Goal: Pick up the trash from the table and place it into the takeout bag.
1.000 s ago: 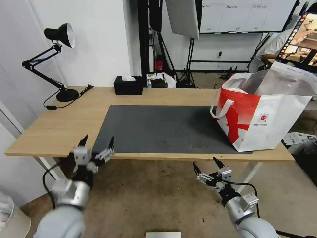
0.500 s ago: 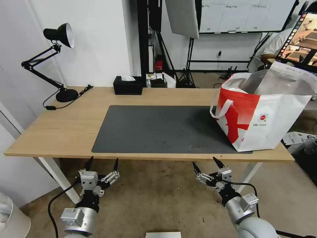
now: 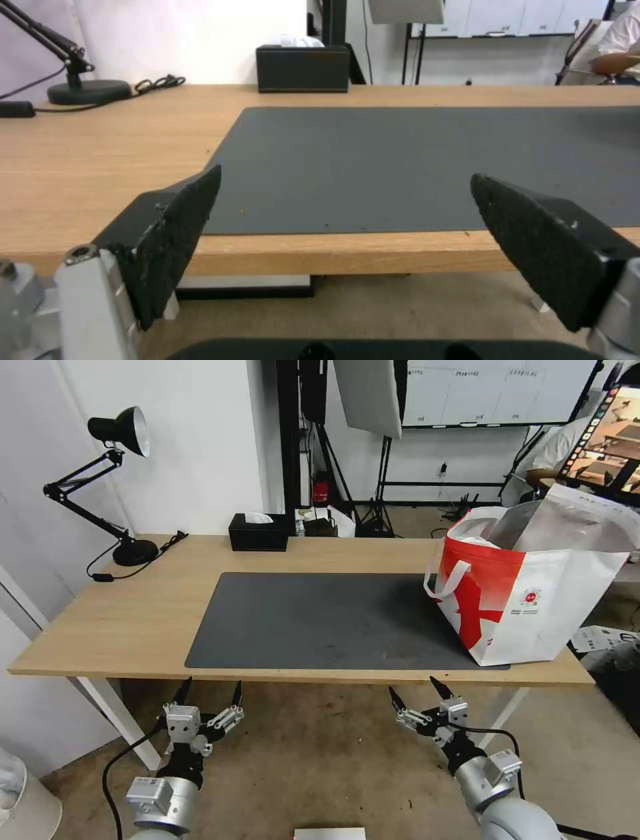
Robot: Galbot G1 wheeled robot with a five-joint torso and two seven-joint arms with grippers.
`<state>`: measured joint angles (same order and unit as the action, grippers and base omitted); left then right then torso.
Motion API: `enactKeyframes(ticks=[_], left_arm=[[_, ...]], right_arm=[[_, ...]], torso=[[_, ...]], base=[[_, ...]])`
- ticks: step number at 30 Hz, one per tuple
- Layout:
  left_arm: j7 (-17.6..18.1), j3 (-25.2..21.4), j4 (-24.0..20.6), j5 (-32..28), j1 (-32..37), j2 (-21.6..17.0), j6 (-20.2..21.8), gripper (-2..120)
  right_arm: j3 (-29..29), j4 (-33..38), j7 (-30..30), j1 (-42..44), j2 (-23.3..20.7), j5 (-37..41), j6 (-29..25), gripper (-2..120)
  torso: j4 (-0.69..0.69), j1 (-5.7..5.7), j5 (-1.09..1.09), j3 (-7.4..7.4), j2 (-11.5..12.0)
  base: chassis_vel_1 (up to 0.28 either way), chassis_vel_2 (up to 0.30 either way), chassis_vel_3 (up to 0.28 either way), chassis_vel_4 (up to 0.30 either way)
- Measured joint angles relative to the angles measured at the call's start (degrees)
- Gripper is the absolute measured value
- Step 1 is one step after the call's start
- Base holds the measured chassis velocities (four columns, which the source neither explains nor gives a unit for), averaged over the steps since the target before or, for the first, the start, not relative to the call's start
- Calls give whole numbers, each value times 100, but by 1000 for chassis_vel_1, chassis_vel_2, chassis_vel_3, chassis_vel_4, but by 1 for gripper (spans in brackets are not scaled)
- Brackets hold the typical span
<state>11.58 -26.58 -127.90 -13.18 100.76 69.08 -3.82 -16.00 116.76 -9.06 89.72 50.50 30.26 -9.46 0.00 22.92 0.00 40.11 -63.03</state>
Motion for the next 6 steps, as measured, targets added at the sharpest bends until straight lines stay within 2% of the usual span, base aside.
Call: enactKeyframes(ticks=[6], left_arm=[[0,3,0,-3,-6,-3,5,100]], right_arm=[[0,0,0,0,0,0,0,100]], torso=[[0,0,0,0,0]], base=[[0,0,0,0]])
